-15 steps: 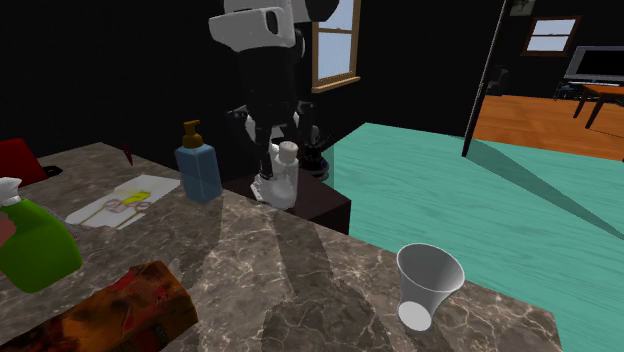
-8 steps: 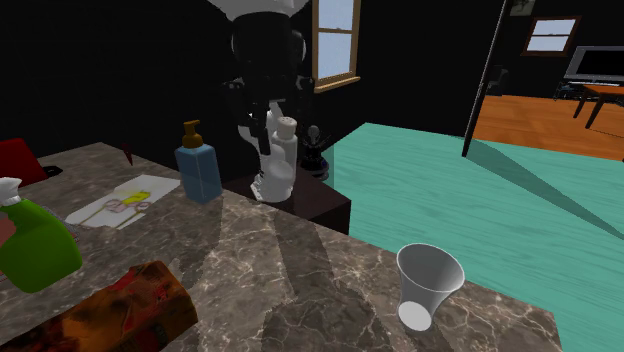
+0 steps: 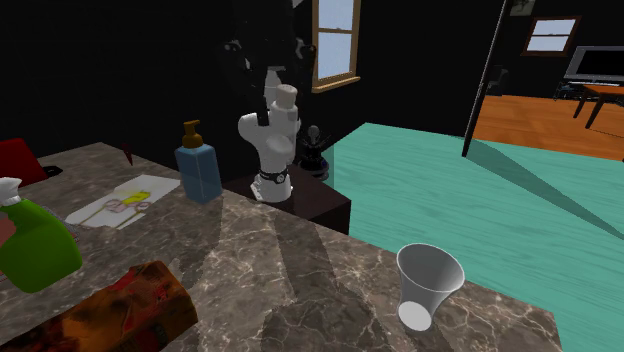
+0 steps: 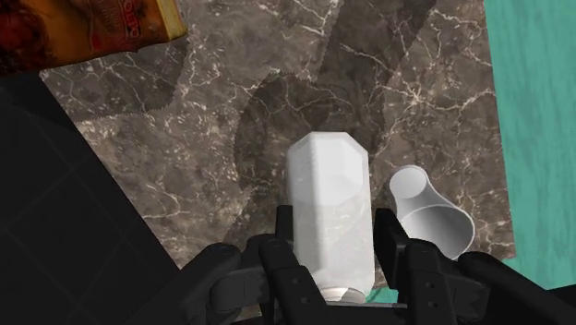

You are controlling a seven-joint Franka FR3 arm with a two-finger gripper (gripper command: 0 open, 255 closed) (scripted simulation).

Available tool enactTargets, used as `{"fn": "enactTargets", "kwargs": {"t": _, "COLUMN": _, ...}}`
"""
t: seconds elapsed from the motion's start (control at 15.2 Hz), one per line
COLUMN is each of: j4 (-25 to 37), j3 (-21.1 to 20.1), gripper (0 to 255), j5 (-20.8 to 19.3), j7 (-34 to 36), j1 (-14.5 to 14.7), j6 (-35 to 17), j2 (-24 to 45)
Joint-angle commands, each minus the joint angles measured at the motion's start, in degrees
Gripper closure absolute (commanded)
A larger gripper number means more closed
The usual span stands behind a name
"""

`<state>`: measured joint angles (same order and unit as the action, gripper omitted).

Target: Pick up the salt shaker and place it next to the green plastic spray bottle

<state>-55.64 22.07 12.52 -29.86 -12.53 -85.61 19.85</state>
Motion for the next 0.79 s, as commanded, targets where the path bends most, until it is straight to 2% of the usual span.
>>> {"fn": "enactTargets", "kwargs": {"t": 0.0, "j4": 5.0, "j3": 0.0, "gripper": 255, "j5": 1.0, "j7": 0.0, "j1": -1.2, "j6": 3.0, "j2": 2.1}}
{"fn": "enactTargets", "kwargs": {"t": 0.07, "j4": 7.6, "j3": -0.1, "gripper": 255, "j5": 1.5, "j7": 0.1, "j1": -1.8, "j6": 4.5, "j2": 3.3}}
{"fn": "enactTargets", "kwargs": {"t": 0.33, "j4": -2.4, "j3": 1.3, "gripper": 255, "j5": 0.0, "j7": -4.3, "j1": -2.7, "j6": 1.4, "j2": -3.3}}
{"fn": "enactTargets", "kwargs": {"t": 0.73, "j4": -10.3, "j3": 3.7, "gripper": 255, "j5": -0.7, "j7": -11.1, "j1": -5.9, "j6": -0.2, "j2": -9.1}}
